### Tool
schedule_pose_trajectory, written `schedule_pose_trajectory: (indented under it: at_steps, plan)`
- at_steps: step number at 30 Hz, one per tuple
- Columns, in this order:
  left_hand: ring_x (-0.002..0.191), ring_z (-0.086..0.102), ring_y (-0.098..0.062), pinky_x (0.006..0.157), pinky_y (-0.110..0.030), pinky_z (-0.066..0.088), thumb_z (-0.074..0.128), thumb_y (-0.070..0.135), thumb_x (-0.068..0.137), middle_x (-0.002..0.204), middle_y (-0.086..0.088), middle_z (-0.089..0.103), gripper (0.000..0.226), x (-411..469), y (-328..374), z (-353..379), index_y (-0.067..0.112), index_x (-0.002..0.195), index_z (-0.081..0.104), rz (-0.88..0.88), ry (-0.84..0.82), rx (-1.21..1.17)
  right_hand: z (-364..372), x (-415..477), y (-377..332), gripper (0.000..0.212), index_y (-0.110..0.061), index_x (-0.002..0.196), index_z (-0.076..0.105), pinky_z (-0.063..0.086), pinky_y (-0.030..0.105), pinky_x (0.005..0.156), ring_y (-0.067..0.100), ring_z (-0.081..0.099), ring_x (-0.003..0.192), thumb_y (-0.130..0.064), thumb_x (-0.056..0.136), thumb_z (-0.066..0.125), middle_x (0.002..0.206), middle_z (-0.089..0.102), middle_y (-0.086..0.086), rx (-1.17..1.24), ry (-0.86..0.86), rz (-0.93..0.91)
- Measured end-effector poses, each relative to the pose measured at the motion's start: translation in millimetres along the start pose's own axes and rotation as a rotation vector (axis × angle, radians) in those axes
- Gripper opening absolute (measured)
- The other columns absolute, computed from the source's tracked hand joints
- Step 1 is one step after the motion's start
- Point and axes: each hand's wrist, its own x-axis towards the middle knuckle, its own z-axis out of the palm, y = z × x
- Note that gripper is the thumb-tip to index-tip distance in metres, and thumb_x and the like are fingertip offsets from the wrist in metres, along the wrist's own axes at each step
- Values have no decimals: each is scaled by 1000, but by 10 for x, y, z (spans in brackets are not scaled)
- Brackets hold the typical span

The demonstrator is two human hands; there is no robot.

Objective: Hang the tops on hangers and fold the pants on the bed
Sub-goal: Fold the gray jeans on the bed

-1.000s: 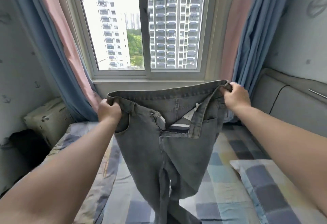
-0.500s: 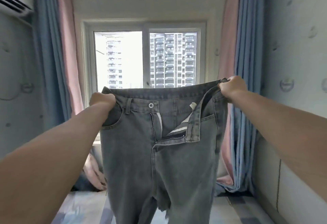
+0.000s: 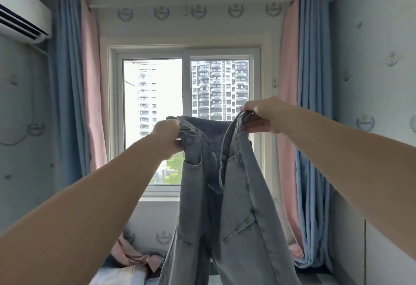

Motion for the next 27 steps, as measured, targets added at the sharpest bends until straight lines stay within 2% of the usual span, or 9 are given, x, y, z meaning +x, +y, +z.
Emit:
schedule_pose_trajectory:
  at_steps: [3, 7, 9, 12, 16, 19, 22, 24, 27]
  plan:
    - [88, 56, -31, 68, -33, 51, 35, -14, 96, 109, -22, 52, 27, -74, 14, 202, -2, 110, 56, -27, -227, -280, 92, -82, -143, 17, 5, 99, 69, 60, 53, 82, 32, 76, 79, -7, 88, 72, 88, 75, 22, -21, -54, -59]
    - [82, 57, -26, 75, -36, 52, 47, 6, 97, 98, -12, 58, 13, -143, 33, 412, 7, 100, 60, -26, -328, -231, 225, -174, -283, 20, 1, 104, 67, 53, 56, 97, 35, 66, 113, -9, 85, 65, 119, 69, 22, -86, -67, -86]
    - [83, 58, -23, 75, -35, 51, 54, 8, 93, 94, -7, 59, 7, -136, 12, 467, 11, 92, 60, 19, -314, -131, 225, -208, -310, 20, -1, 106, 64, 56, 51, 95, 34, 70, 104, -12, 89, 64, 120, 69, 20, -94, -85, -71]
    - [92, 62, -25, 77, -37, 53, 67, -1, 85, 104, -10, 62, 36, -109, -87, 539, 5, 120, 60, 88, -317, -27, 219, -235, -306, 19, 1, 102, 63, 62, 40, 81, 29, 70, 82, -14, 91, 65, 104, 70, 22, -78, -89, -81]
    - [83, 69, -30, 64, -33, 55, 61, -15, 85, 95, -16, 67, 36, -94, -233, 596, -2, 119, 60, 162, -176, -122, 289, -226, -248, 39, 6, 117, 65, 56, 47, 94, 35, 69, 104, -20, 90, 70, 116, 69, 24, -147, -48, -146]
    - [72, 71, -28, 53, -31, 56, 60, -12, 89, 91, -14, 71, 32, -47, -241, 480, 4, 117, 63, 119, -123, -177, 105, -139, -66, 42, -10, 109, 68, 55, 36, 84, 23, 67, 103, -45, 86, 72, 110, 71, 5, -248, 78, -374]
    - [82, 74, -32, 60, -36, 59, 62, -7, 91, 99, -15, 75, 33, -26, -183, 302, 7, 120, 65, 96, -160, -191, -117, -29, 288, 77, -23, 140, 43, 43, 44, 106, 20, 47, 131, -65, 81, 69, 146, 47, -1, -303, 254, -440]
    - [89, 74, -35, 64, -39, 60, 63, -4, 91, 103, -16, 76, 32, -36, -113, 163, 7, 120, 67, 101, -157, -196, -125, -1, 548, 107, -26, 154, 26, 41, 49, 111, 24, 46, 135, -72, 70, 74, 154, 40, 2, 11, 108, -216]
    - [94, 73, -36, 67, -39, 60, 64, -3, 92, 108, -17, 75, 30, -94, 5, -101, 7, 120, 68, 85, -136, -233, -4, -86, 879, 94, -27, 140, 56, 47, 54, 105, 30, 62, 123, -73, 62, 80, 136, 64, 4, 333, -366, 142]
